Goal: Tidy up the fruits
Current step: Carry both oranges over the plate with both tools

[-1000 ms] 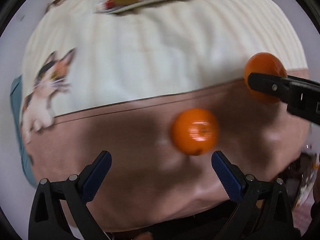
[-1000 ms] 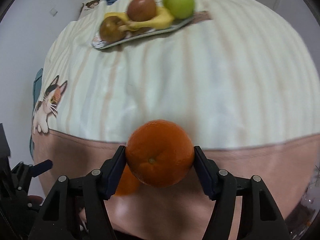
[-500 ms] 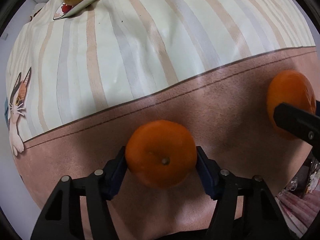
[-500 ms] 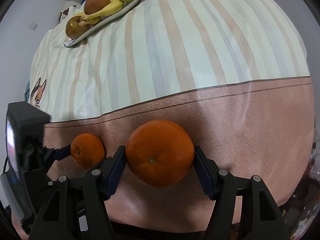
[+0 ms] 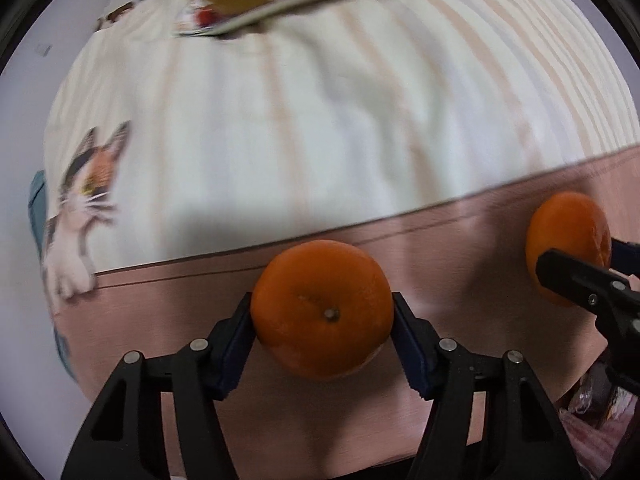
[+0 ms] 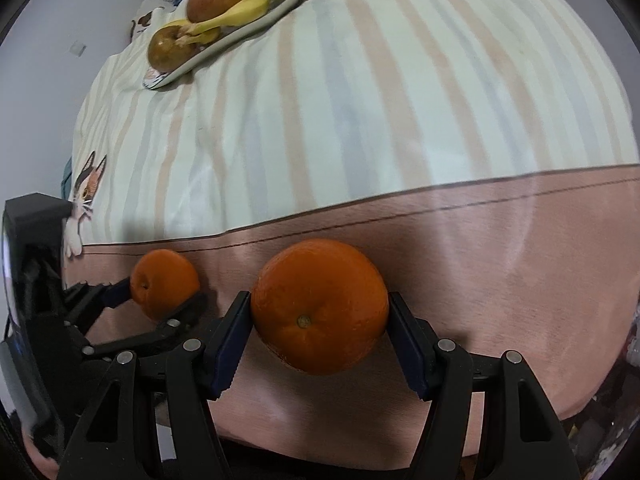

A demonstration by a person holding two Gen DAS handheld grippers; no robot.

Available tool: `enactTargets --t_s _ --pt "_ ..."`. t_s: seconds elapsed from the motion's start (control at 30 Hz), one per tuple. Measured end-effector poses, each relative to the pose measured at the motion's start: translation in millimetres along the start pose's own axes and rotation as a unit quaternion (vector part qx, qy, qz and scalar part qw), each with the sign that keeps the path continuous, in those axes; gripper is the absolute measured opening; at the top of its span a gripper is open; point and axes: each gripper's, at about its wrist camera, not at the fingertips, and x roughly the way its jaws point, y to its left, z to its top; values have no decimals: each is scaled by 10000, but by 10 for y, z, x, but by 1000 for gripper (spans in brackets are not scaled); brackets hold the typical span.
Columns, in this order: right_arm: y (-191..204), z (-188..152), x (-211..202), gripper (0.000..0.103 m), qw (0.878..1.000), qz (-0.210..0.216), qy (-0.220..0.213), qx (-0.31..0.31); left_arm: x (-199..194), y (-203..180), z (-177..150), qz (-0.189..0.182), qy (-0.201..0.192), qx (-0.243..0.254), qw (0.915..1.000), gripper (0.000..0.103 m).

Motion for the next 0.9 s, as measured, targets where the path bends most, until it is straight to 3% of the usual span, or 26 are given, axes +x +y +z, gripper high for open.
enactTargets --t_s 0.17,0.27,0.47,0.6,0.9 --pt "245 32 172 69 9994 176 179 -228 43 405 46 114 186 -357 9991 61" --pt "373 48 353 69 9985 207 374 -332 187 525 70 -11 386 -551 9977 62" --pt "498 72 512 69 9973 72 551 -487 408 491 192 33 501 -599 9969 62" --pt "512 87 546 69 9970 4 616 -474 528 593 199 4 441 -634 9970 62" --pt "717 146 466 69 9971 56 497 -579 312 686 436 -56 57 -564 9984 61"
